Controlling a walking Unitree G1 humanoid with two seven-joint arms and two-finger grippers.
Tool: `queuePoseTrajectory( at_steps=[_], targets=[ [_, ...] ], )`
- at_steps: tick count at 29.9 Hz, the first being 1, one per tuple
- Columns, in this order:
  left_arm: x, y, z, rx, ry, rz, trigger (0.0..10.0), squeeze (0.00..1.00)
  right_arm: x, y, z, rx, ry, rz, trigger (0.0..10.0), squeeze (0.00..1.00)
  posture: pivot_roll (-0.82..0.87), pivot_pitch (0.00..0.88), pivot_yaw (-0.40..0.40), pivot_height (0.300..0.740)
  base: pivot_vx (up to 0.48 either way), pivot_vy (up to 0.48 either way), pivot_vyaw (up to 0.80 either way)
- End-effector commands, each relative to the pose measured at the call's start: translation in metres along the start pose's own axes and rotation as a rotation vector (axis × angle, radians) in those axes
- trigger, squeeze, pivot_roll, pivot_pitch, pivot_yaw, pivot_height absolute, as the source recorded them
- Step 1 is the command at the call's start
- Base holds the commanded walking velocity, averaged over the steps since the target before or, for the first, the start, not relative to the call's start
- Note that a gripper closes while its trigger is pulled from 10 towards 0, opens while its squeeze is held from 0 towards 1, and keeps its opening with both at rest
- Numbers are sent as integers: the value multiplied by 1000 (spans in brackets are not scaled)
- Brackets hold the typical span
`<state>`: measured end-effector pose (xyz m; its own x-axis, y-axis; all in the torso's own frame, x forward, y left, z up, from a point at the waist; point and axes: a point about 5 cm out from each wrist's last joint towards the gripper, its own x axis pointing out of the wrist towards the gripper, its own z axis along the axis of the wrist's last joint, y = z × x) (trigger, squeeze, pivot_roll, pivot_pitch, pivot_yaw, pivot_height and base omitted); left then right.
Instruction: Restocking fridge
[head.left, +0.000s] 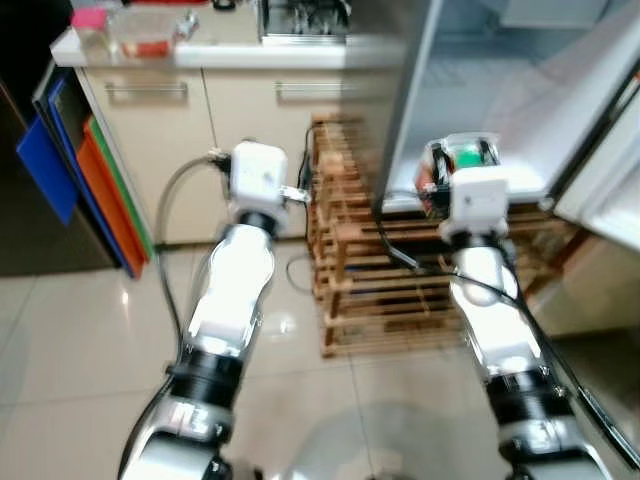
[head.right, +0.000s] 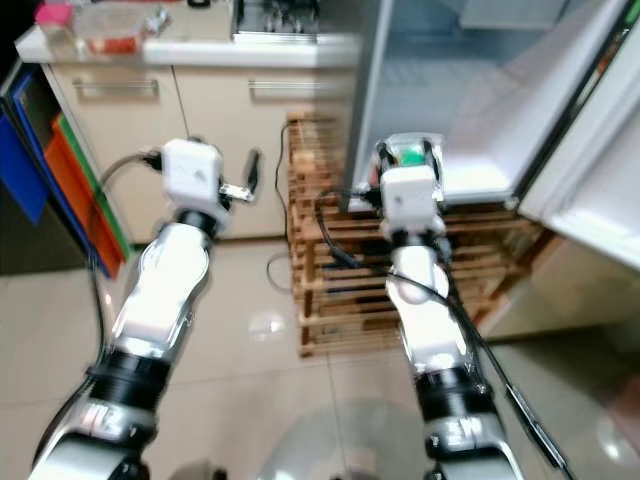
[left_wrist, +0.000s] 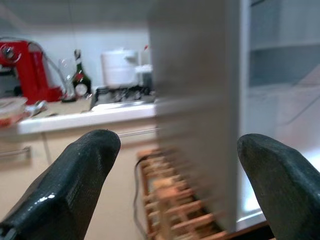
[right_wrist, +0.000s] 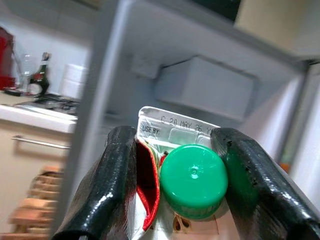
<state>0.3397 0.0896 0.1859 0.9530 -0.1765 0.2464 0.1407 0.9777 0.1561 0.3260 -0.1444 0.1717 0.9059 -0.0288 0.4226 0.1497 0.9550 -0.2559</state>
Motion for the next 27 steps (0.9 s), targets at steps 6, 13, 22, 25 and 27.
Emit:
queuePoseTrajectory(
  at_steps=[6, 13, 22, 25, 27],
  targets=[
    [2, 18, -13, -7, 78, 83, 10000, 0, -3, 8, 2, 24, 1, 37, 0, 0, -11, 0, -11, 740, 0, -450, 0],
    [2, 29, -28, 17, 140, 116, 10000, 0, -6, 12, -1, 39, 16, 74, 0, 0, -13, 0, -10, 740, 77, -425, 0],
    [-34, 58, -61, -24, 245, 147, 10000, 0, -50, -2, -43, -14, 180, 123, 0, 0, -23, 0, 12, 740, 0, 0, 0],
    [-63, 67, -70, -24, 278, 97, 10000, 0, -69, -18, -48, -36, 207, 100, 0, 0, -31, 0, 18, 740, 0, 0, 0],
    [-69, 67, -69, -18, 267, 66, 10000, 0, -74, -21, -47, -39, 207, 99, 0, 0, -32, 0, 16, 740, 0, 0, 0]
  ],
)
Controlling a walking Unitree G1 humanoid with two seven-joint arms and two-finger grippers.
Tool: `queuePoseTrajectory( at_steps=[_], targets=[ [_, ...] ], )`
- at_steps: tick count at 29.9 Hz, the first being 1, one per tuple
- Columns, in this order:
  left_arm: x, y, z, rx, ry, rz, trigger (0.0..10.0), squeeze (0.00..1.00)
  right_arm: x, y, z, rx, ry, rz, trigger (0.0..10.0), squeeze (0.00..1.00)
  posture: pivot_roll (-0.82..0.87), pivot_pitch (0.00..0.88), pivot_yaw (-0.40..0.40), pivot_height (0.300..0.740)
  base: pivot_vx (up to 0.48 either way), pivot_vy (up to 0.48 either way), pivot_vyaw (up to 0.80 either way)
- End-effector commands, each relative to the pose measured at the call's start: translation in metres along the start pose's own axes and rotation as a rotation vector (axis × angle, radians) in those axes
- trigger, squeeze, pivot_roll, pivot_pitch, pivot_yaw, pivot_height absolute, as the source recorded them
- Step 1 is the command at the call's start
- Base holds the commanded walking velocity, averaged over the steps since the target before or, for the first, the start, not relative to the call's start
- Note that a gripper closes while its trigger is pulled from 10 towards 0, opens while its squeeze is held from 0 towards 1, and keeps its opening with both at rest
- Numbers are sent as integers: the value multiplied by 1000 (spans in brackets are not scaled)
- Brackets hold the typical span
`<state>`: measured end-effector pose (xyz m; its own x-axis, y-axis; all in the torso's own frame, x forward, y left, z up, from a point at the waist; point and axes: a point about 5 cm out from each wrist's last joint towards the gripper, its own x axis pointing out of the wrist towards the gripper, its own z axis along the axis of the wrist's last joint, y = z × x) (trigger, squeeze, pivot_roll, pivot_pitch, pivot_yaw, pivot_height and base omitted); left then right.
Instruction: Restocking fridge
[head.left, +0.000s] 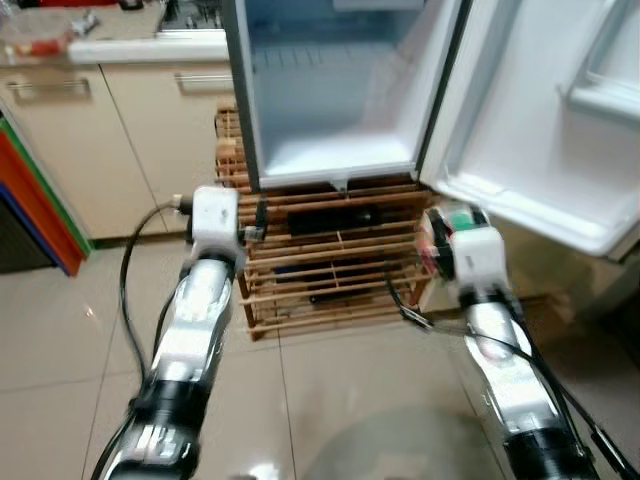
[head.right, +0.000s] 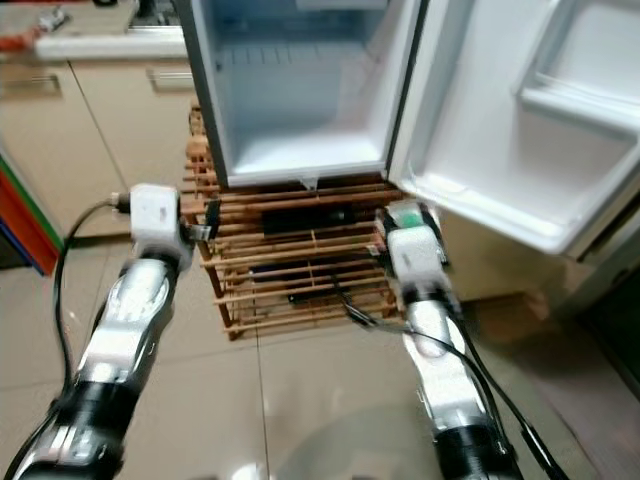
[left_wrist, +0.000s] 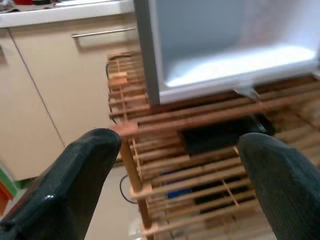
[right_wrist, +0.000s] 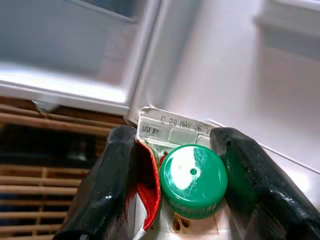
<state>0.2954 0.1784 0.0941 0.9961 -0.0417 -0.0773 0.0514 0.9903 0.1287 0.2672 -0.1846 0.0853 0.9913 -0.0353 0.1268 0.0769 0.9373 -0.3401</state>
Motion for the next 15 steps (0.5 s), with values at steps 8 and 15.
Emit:
queuePoseTrajectory(
  at_steps=[8, 15],
  targets=[
    [2, -31, 58, -52, -235, -97, 10000, 0, 10, 9, 42, 42, -164, 52, 0, 0, -37, 0, -6, 740, 328, 0, 0],
    [6, -47, 74, -30, -294, -173, 10000, 0, 23, 13, 63, 72, -226, 65, 0, 0, -37, 0, -8, 740, 480, 0, 0]
  ],
)
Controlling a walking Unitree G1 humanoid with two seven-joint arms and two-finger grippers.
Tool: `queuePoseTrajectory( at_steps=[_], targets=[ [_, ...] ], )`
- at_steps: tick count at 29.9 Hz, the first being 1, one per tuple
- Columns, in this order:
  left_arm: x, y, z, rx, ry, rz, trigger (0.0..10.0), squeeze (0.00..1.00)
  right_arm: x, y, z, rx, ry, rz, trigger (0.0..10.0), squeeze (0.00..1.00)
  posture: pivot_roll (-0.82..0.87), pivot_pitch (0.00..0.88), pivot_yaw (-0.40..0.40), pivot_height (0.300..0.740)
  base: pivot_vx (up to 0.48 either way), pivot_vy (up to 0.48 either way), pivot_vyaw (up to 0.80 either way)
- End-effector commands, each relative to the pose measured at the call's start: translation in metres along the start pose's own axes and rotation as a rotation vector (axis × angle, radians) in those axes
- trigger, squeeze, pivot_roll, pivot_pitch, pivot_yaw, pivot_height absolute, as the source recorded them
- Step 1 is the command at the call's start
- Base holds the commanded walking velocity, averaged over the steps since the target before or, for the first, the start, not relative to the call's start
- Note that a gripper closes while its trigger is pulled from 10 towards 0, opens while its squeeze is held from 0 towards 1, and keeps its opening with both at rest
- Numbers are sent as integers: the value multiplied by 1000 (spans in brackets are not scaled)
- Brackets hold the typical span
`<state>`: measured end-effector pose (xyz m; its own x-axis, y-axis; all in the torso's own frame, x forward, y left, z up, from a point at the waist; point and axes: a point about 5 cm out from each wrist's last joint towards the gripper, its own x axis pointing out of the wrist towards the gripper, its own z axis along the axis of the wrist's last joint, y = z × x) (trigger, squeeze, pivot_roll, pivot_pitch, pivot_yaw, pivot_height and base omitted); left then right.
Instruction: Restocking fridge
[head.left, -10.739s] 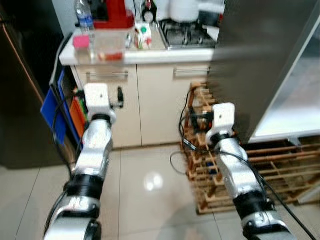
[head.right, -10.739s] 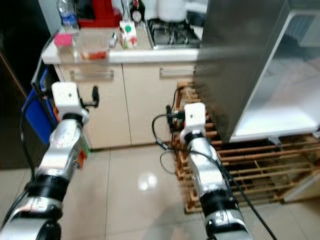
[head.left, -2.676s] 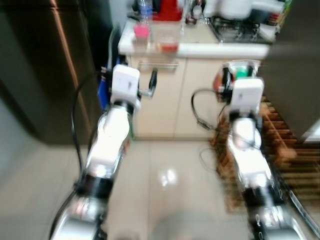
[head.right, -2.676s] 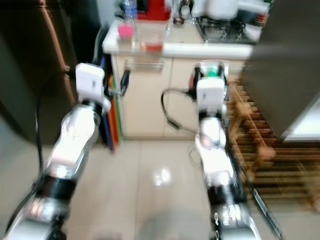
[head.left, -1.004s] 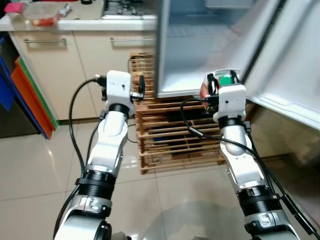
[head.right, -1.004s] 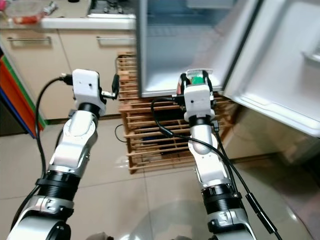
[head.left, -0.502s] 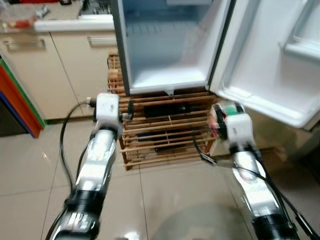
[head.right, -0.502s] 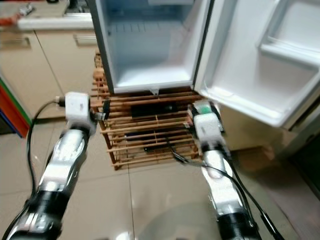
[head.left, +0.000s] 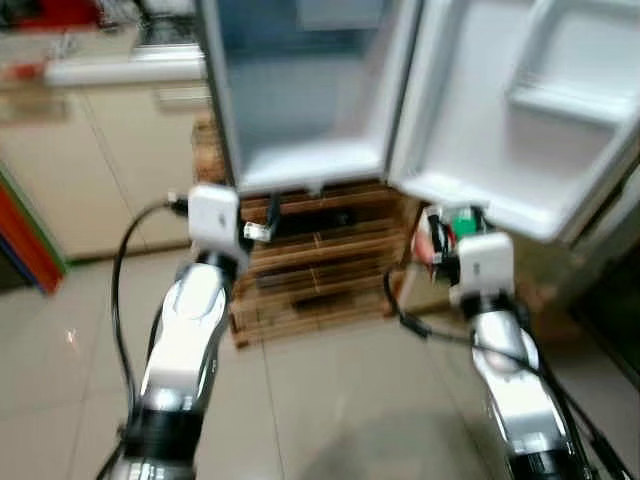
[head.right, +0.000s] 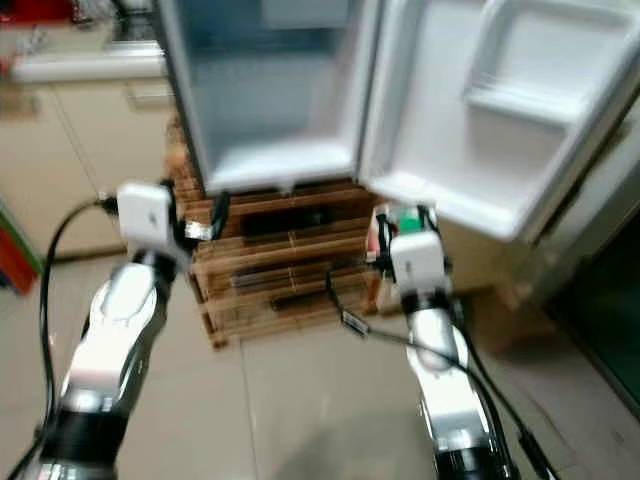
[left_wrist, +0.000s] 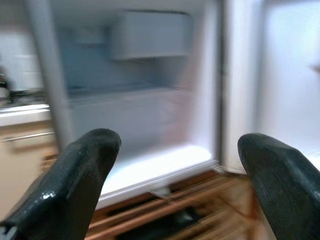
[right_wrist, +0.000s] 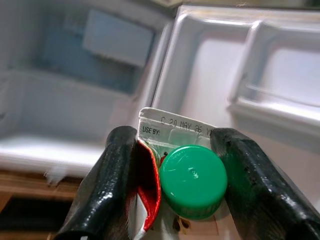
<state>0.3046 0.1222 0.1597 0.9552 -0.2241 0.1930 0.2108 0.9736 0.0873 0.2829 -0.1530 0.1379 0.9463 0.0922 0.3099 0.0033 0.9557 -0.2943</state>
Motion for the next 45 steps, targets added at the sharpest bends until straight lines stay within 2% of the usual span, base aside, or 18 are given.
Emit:
queuePoseTrajectory(
  at_steps=[1, 10, 17, 24, 32, 34, 37, 45],
  targets=[
    [1, -1, 1, 21, 2, -24, 10000, 0, 7, 0, 6, 11, -14, 5, 0, 0, -41, 0, -8, 740, 480, 0, 0],
    [15, -2, 3, -1, 9, -9, 10000, 0, 21, 6, 12, 37, -28, 24, 0, 0, -47, 0, 4, 740, 480, 0, 0],
    [16, -5, 4, -5, 3, -6, 10000, 0, 26, 9, 13, 48, -25, 44, 0, 0, -46, 0, 4, 740, 480, 0, 0],
    [21, 2, 6, -15, -3, 21, 10000, 0, 25, 11, 6, 55, 12, 85, 0, 0, -48, 0, 1, 740, 476, 0, 0],
    [20, 5, 7, -39, -14, 51, 10000, 0, 33, 23, 21, 114, -26, 144, 0, 0, -48, 0, 8, 740, 405, 159, 0],
    [19, 4, 7, -17, -23, 74, 10000, 0, 38, 41, 38, 172, -70, 272, 0, 0, -46, 0, 5, 740, 0, 219, 0],
    [19, 3, 7, -12, -26, 83, 10000, 0, 38, 46, 42, 190, -79, 308, 0, 0, -45, 0, 6, 740, 0, 0, 0],
    [20, 5, 4, -6, 0, 99, 10000, 0, 39, 46, 38, 212, -45, 318, 0, 0, -45, 0, 8, 740, 0, 0, 0]
  ],
)
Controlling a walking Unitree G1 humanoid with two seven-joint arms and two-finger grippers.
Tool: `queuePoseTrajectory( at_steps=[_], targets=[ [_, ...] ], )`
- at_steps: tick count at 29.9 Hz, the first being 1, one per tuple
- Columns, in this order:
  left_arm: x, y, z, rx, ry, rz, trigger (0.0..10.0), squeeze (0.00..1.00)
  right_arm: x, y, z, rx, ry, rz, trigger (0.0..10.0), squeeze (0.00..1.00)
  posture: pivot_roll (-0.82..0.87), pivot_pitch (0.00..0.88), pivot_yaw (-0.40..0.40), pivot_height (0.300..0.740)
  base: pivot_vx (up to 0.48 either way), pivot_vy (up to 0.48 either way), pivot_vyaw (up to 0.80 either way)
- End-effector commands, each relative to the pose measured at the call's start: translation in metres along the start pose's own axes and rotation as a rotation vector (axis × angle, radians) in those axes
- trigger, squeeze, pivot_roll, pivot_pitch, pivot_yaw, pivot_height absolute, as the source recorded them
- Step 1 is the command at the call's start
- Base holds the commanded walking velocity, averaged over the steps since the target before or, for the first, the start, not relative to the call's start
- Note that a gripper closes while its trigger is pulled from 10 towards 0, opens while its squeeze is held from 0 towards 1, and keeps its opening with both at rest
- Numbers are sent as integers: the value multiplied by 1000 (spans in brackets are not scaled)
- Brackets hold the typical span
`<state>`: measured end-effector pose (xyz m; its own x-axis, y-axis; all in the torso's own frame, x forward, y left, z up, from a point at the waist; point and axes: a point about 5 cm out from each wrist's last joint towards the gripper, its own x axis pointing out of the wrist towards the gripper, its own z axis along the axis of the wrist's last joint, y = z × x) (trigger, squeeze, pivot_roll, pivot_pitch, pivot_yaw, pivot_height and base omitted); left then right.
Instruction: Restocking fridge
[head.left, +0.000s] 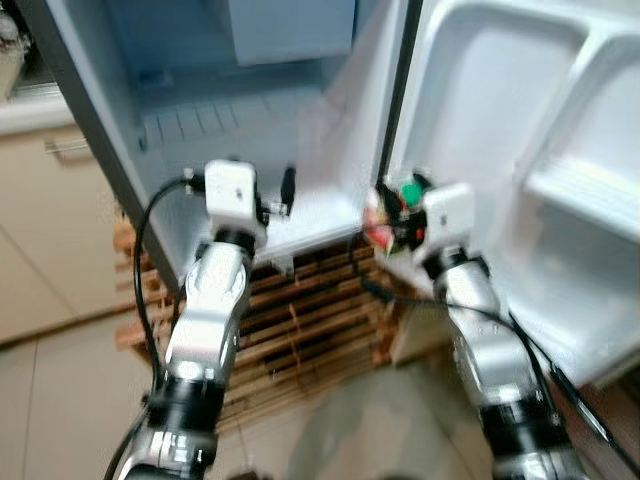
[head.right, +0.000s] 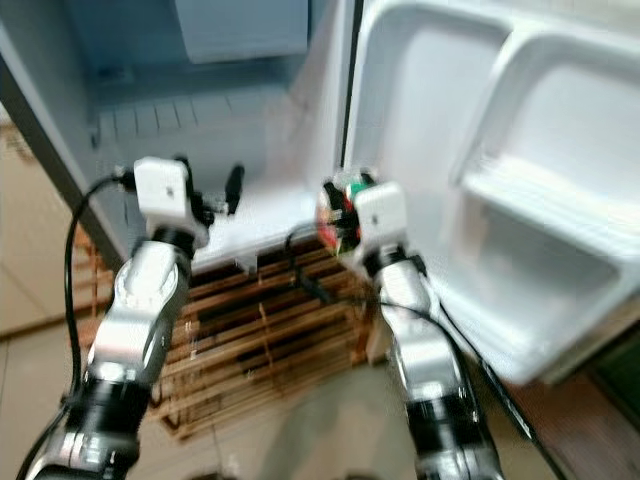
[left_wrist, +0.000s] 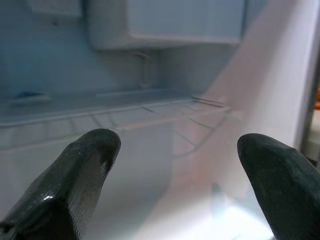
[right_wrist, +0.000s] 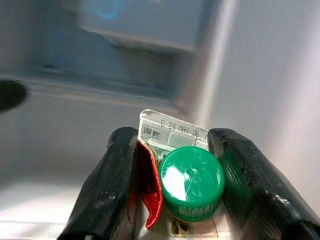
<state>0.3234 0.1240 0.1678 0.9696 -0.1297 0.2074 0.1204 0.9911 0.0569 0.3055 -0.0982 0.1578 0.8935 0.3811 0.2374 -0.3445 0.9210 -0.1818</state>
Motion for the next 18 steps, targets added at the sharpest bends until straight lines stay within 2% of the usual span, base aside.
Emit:
queuePoseTrajectory(
  at_steps=[1, 6, 14, 16, 17, 18],
  targets=[
    [0, -2, -1, 6, 10, 3, 10000, 0, 6, -1, 11, -9, -33, 20, 0, 0, -45, 0, 9, 740, 0, 0, 0],
    [1, -3, -1, 5, 12, 2, 10000, 0, 5, -5, 7, -28, -9, 13, 0, 0, -43, 0, 8, 740, 0, 0, 0],
    [0, -2, -2, 4, 18, 2, 10000, 0, -7, -19, -3, -138, 34, 9, 0, 0, -43, 0, 9, 740, 0, 0, 0],
    [0, -3, -2, 7, 19, 1, 10000, 0, -9, -26, -6, -199, 46, -5, 0, 0, -41, 0, 7, 740, 0, 0, 0],
    [0, -3, -2, 7, 19, 1, 10000, 0, -9, -26, -6, -199, 46, -5, 0, 0, -41, 0, 7, 740, 0, 0, 0],
    [0, -3, -2, 10, 18, -1, 10000, 0, -11, -37, -8, -290, 66, -31, 0, 0, -42, 0, 8, 740, 0, 0, 0]
  ],
)
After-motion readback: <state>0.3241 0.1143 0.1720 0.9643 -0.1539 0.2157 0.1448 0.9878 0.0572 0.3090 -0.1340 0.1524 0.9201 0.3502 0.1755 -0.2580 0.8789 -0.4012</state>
